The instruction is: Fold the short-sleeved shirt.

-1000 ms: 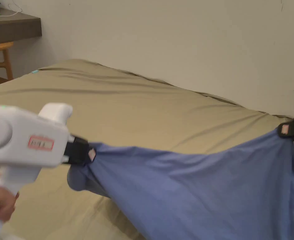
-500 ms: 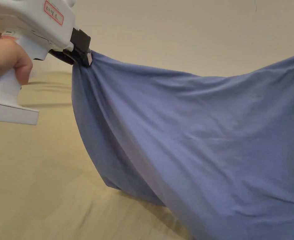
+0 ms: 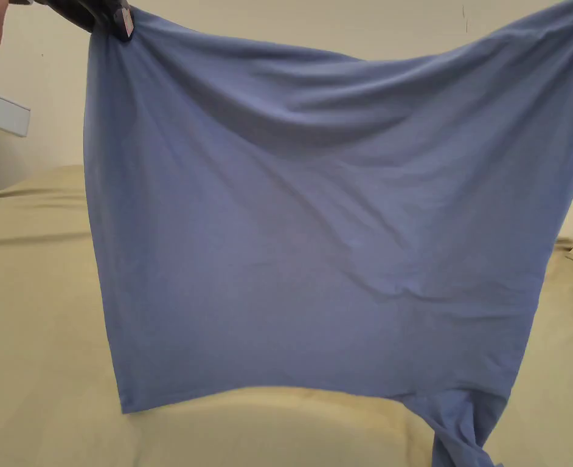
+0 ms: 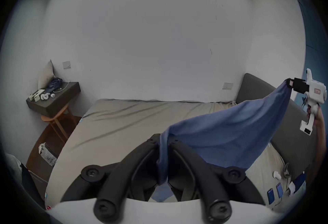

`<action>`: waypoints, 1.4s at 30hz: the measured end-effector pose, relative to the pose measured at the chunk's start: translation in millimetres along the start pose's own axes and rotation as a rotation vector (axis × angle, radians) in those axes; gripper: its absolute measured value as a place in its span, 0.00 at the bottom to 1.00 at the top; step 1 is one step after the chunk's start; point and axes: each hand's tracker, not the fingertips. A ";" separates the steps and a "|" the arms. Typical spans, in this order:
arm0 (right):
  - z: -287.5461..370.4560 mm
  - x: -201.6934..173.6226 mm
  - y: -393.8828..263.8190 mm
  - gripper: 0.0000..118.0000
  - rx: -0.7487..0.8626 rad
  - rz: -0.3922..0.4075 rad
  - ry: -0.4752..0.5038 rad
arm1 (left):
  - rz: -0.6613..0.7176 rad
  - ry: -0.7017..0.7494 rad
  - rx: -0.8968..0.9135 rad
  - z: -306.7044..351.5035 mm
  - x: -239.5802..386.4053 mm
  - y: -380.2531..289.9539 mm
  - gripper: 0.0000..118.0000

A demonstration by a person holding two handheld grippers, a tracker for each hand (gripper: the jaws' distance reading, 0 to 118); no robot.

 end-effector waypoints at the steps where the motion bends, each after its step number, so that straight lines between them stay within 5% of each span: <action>1: 2.1 -1.2 4.5 0.03 0.010 0.003 0.002 | 0.000 -0.001 0.006 0.5 -1.5 0.9 0.06; 6: 17.3 -13.0 15.4 0.03 0.023 0.027 0.023 | -0.007 0.024 0.005 2.5 -3.6 7.1 0.05; 10: 37.5 -26.2 9.1 0.03 -0.044 0.137 0.009 | -0.062 0.017 -0.006 7.3 4.0 -3.2 0.05; 16: 72.9 -26.3 -56.8 0.03 -0.096 0.128 0.067 | -0.078 -0.050 -0.009 13.7 13.8 -73.9 0.05; 31: 218.2 -0.5 -270.1 0.03 -0.242 -0.029 0.115 | -0.108 -0.122 -0.140 121.0 19.1 -302.6 0.05; 35: 259.7 -4.6 -329.7 0.03 -0.275 -0.009 0.105 | -0.091 -0.152 -0.196 142.1 20.7 -367.9 0.05; 42: 309.1 2.7 -431.4 0.03 -0.427 -0.140 0.113 | 0.008 -0.165 -0.290 164.6 7.1 -467.0 0.05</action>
